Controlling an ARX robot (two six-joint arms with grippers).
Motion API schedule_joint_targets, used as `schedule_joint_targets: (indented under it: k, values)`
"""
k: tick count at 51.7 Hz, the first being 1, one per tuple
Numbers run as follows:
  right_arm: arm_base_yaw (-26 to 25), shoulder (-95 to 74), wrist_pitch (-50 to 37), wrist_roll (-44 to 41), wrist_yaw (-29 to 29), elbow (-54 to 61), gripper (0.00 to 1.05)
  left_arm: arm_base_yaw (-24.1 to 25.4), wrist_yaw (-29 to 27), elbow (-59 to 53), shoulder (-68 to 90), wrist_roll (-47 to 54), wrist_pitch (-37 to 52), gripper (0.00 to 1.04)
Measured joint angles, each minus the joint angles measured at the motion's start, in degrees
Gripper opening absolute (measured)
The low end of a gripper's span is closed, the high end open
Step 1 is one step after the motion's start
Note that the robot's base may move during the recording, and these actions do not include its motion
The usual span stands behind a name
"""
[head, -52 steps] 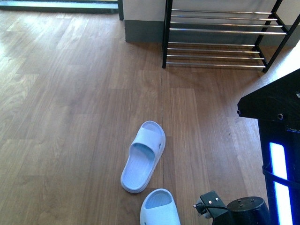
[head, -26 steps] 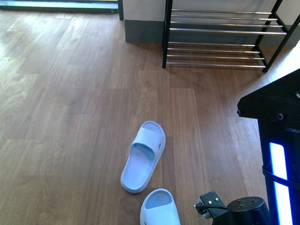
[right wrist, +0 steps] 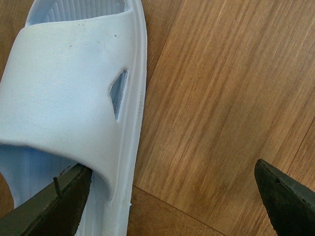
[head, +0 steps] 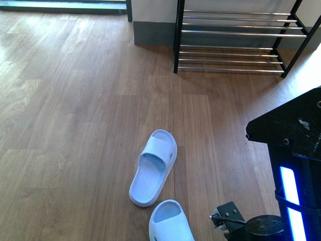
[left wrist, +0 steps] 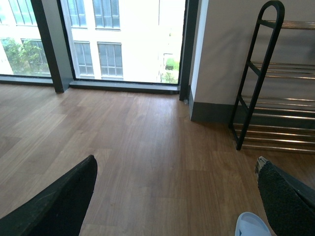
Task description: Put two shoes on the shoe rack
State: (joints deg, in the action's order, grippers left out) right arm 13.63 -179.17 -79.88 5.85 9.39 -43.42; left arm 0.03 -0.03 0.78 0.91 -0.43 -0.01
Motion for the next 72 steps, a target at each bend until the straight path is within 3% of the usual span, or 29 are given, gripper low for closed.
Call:
schedule_joint_targets:
  k: [72]
  values:
    - [0.13, 0.00, -0.02, 0.17, 0.04, -0.09, 0.96, 0.00, 0.00, 0.00, 0.00, 0.00, 0.00, 0.95]
